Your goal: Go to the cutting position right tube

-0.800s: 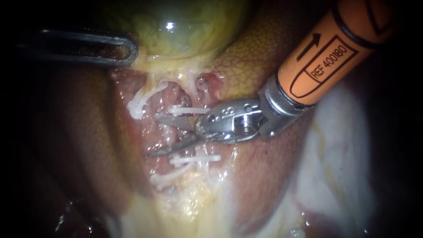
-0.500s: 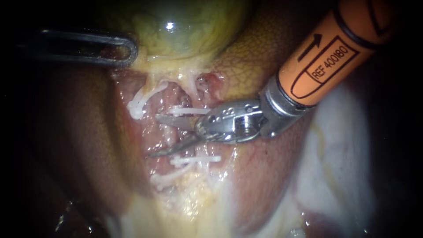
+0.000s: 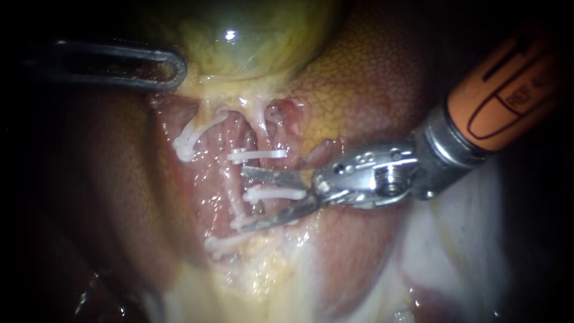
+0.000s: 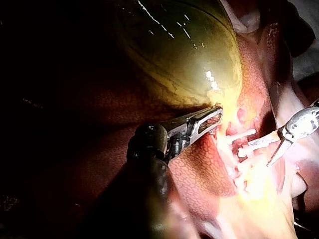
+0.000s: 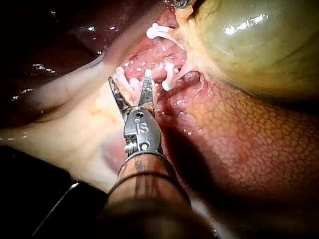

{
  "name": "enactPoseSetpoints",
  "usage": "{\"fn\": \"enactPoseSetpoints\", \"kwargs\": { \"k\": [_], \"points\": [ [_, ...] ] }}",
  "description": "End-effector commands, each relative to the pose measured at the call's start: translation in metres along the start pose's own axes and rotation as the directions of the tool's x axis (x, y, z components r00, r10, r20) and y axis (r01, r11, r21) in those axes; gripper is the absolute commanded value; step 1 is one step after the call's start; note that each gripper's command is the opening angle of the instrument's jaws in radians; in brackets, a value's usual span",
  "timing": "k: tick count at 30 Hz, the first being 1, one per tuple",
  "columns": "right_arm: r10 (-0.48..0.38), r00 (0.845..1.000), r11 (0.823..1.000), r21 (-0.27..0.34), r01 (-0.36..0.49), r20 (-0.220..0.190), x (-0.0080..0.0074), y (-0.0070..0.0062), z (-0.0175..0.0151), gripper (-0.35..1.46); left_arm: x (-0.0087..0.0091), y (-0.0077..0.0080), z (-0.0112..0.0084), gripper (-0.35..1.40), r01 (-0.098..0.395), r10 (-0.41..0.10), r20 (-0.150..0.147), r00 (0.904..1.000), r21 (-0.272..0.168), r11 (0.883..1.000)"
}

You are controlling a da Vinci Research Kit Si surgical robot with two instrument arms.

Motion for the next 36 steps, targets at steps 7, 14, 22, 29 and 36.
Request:
{"fn": "enactPoseSetpoints", "kwargs": {
  "k": [7,14,22,29,36],
  "points": [
    [0.127,0.992,0.992,0.007,-0.127,0.018,-0.0015,0.0012,-0.002,0.79,0.0,0.0,0.0,-0.35,0.0,0.0,0.0,1.0,0.001,1.0],
    [0.222,0.973,0.975,-0.007,-0.222,0.058,-0.0027,0.0027,-0.0019,0.74,0.0,0.0,0.0,-0.35,0.0,0.0,0.0,1.0,0.001,1.0],
    [0.259,0.963,0.965,0.011,-0.261,0.068,-0.0034,0.0045,0.0001,0.74,0.0,0.0,0.0,-0.35,0.0,0.0,0.0,1.0,0.001,1.0],
    [0.263,0.963,0.961,0.072,-0.266,0.054,-0.0039,0.0051,0.003,0.78,0.0,0.0,0.0,-0.35,0.0,0.0,0.0,1.0,0.0,1.0],
    [0.222,0.975,0.958,0.19,-0.216,-0.013,-0.0038,0.0057,0.0045,0.74,0.0,0.0,0.0,-0.35,0.0,0.0,0.0,1.0,0.0,1.0]
  ]
}}
